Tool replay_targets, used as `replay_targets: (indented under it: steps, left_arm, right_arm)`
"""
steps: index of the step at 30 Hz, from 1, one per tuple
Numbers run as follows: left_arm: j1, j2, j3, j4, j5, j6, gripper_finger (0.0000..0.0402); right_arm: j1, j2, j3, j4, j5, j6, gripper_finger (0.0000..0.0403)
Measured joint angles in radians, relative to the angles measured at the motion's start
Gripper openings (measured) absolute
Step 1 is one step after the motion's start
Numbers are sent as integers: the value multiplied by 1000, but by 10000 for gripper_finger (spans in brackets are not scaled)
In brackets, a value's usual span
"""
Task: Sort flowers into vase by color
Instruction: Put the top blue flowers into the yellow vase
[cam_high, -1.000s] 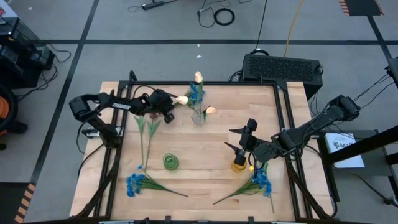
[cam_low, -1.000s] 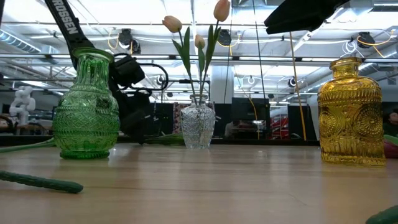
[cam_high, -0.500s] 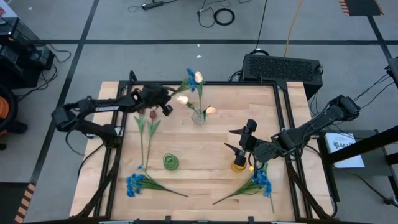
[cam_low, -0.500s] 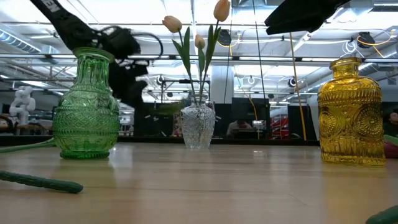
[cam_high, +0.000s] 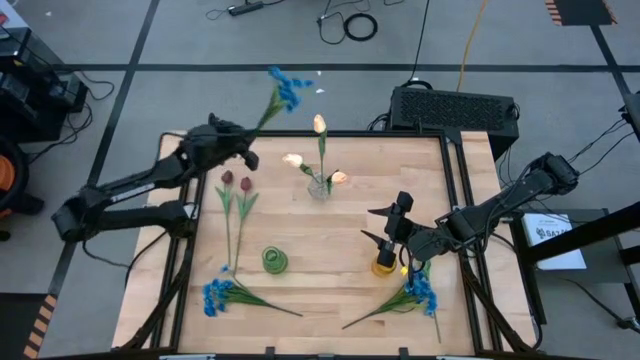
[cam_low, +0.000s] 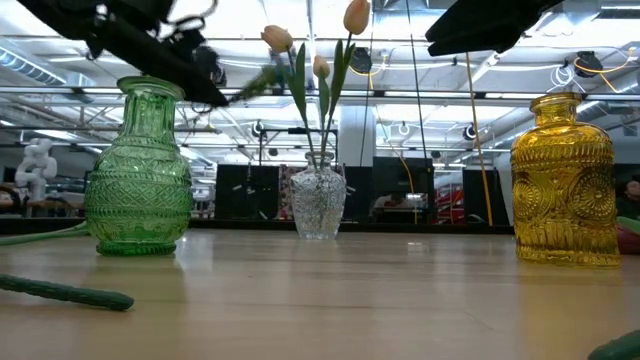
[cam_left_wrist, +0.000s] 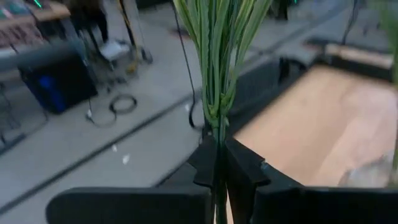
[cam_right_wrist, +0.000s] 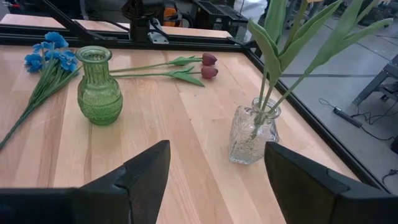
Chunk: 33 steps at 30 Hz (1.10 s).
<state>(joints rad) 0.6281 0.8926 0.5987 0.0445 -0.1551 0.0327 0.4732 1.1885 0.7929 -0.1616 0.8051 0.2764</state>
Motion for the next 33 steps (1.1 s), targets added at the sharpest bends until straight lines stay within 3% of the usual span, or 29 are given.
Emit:
replay_targets:
  steps: [6, 15, 22, 33]
  left_arm:
    - [0, -172, 1, 56, 7, 52, 21]
    - [-10, -344, 1, 195, 226, -51, 21]
    - [-100, -369, 1, 276, 328, -131, 21]
    - [-345, -323, 2, 461, 343, -151, 21]
  right_arm:
    - [0, 0, 0, 1, 0, 0, 253]
    - [0, 0, 0, 6, 0, 0, 253]
    - [0, 0, 0, 8, 0, 0, 253]
    - [0, 0, 0, 56, 9, 20, 253]
